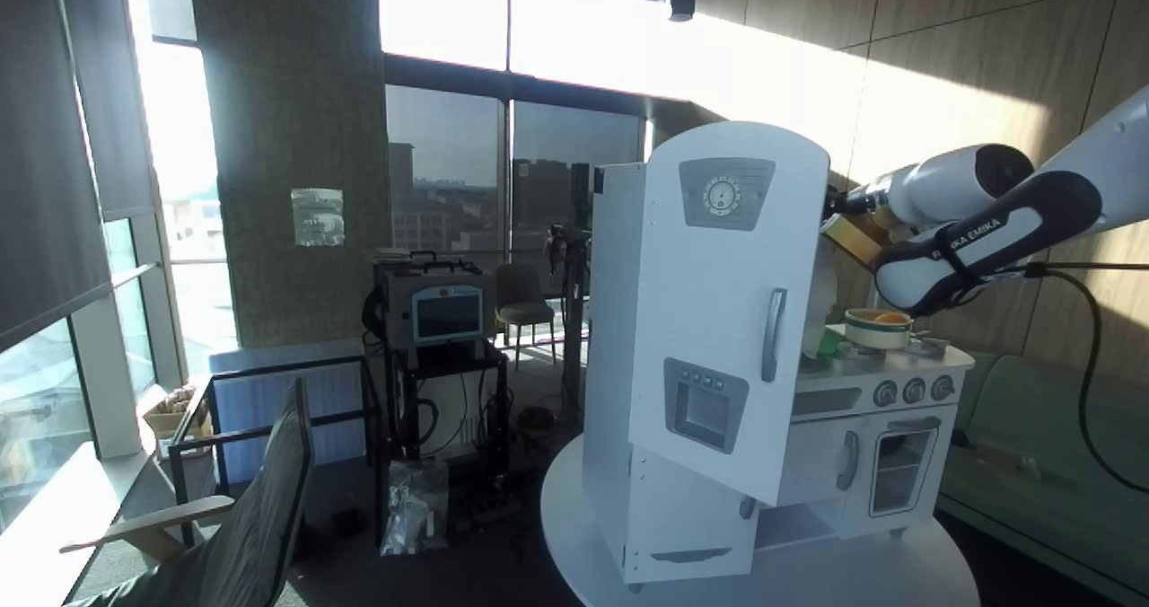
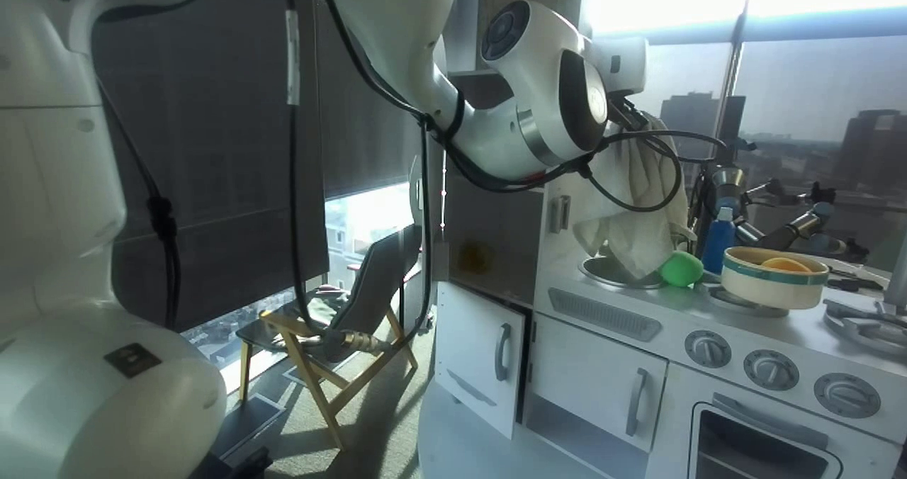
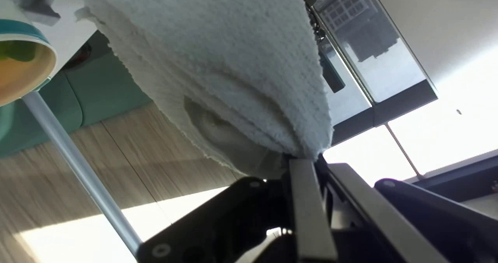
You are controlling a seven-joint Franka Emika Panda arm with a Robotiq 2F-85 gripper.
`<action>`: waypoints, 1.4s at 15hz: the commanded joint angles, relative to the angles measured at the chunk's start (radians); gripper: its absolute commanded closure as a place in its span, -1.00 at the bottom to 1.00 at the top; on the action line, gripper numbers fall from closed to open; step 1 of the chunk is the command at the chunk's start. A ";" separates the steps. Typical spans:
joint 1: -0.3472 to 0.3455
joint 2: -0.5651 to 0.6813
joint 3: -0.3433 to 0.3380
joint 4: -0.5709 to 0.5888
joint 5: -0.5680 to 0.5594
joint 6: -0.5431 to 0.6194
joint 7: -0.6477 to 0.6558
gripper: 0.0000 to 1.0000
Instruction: Use the white towel to wipe the stove
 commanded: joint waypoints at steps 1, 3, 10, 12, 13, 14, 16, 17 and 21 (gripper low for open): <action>0.034 0.086 -0.025 0.040 -0.024 0.019 0.100 0.90; 0.024 0.119 -0.015 0.005 -0.047 0.027 0.163 0.90; -0.075 0.160 0.058 -0.049 -0.224 0.001 0.300 0.17; -0.096 0.139 0.067 -0.056 -0.272 -0.004 0.323 -0.14; -0.103 0.128 0.066 -0.056 -0.292 -0.015 0.329 -0.28; -0.110 0.104 0.068 -0.069 -0.321 -0.034 0.343 -0.45; -0.120 0.061 0.070 -0.104 -0.385 -0.078 0.366 -0.76; -0.122 0.040 0.067 -0.125 -0.411 -0.097 0.372 -0.89; -0.201 -0.071 0.177 -0.298 -0.234 -0.169 0.135 -1.00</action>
